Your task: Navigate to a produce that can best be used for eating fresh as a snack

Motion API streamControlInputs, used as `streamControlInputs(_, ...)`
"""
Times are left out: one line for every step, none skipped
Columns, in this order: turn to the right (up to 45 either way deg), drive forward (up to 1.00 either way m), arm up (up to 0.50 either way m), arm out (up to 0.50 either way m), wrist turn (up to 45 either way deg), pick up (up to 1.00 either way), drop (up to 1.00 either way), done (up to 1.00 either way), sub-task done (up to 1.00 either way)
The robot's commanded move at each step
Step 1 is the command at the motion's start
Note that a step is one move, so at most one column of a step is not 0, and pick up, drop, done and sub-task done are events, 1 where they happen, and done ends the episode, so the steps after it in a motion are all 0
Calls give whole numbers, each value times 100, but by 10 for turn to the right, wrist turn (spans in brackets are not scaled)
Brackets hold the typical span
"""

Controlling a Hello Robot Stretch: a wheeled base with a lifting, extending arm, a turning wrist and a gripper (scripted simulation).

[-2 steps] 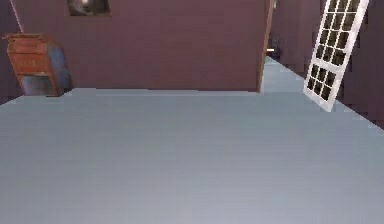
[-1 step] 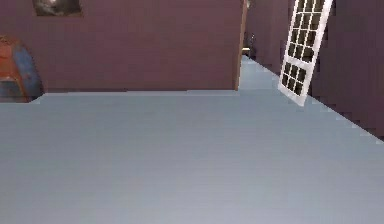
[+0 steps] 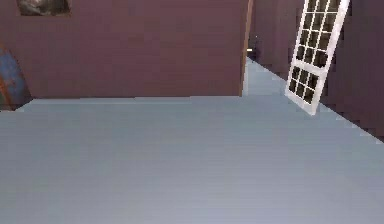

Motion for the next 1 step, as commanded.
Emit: streamControlInputs(390,0,0,0,0,0,0,0,0)
